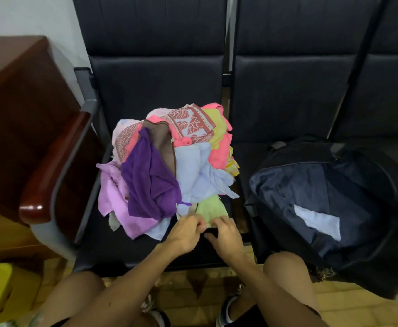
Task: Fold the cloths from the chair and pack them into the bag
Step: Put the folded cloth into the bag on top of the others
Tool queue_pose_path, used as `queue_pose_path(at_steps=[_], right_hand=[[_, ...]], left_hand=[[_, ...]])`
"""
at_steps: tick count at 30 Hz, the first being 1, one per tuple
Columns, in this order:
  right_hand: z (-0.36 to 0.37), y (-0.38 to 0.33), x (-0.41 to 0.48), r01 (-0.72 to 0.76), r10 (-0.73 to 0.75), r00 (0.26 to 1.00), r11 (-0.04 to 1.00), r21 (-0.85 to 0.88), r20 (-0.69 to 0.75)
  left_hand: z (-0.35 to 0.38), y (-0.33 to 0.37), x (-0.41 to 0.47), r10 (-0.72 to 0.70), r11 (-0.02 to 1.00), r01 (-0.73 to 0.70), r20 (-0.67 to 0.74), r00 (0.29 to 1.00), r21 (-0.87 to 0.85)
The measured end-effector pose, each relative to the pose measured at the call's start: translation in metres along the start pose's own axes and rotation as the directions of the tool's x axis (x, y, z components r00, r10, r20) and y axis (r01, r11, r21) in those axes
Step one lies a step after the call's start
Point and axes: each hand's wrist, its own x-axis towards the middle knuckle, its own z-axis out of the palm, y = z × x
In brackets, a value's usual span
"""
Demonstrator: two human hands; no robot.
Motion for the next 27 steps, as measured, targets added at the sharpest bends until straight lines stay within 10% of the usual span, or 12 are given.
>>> queue_pose_path(at_steps=[12, 22, 27], right_hand=[[-0.136, -0.065, -0.030, 0.177, -0.083, 0.967, 0.899, 0.401, -0.242], [-0.208, -0.131, -0.067, 0.269, -0.071, 0.905, 0.859, 0.435, -0.420], [-0.218, -0.147, -0.076, 0.257, -0.033, 0.893, 0.856, 0.449, -0.448]], left_hand=[[-0.114, 0.083, -0.051, 0.192, 0.777, -0.300, -0.246, 0.950, -0.553], [-0.148, 0.096, -0.133, 0.286, 0.675, -0.502, -0.435, 0.854, -0.541], [-0.144, 0.102, -0.165, 0.301, 0.777, -0.490, -0.451, 0.841, -0.396]])
